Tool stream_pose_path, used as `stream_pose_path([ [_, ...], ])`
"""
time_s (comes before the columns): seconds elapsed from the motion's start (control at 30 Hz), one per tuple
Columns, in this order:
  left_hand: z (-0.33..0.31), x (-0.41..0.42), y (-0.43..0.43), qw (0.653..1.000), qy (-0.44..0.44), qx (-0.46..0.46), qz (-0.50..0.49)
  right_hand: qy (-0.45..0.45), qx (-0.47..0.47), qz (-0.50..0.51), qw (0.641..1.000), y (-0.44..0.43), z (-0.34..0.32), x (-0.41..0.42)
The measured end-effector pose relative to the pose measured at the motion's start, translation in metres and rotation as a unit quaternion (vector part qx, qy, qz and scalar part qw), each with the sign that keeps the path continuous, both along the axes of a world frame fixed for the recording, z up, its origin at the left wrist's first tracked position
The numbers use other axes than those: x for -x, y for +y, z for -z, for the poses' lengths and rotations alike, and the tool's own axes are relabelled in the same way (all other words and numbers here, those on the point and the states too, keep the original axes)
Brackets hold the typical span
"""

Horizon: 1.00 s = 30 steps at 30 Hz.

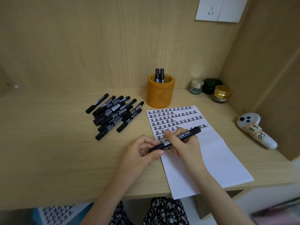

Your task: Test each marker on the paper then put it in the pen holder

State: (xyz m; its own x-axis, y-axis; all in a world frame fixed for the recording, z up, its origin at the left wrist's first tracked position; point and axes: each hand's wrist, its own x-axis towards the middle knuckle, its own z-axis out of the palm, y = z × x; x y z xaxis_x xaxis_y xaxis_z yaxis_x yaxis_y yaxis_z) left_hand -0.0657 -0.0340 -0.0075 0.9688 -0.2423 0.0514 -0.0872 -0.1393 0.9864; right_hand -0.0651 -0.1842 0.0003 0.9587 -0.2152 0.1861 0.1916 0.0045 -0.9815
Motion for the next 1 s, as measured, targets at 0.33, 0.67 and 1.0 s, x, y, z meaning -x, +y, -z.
stream_pose_path([
  [0.33, -0.006, 0.005, -0.004, 0.999, -0.041, 0.022, -0.023, 0.008, -0.023, 0.008, 1.000, 0.007, 0.001, -0.007],
  [0.67, -0.016, -0.006, 0.009, 0.998, -0.049, -0.036, -0.033, 0.072, -0.006, 0.062, 0.995, -0.009, -0.008, -0.007],
  [1.0, -0.025, -0.015, 0.008, 0.996, -0.079, -0.011, -0.051, -0.186, 0.441, -0.020, 0.878, -0.020, -0.004, -0.020],
])
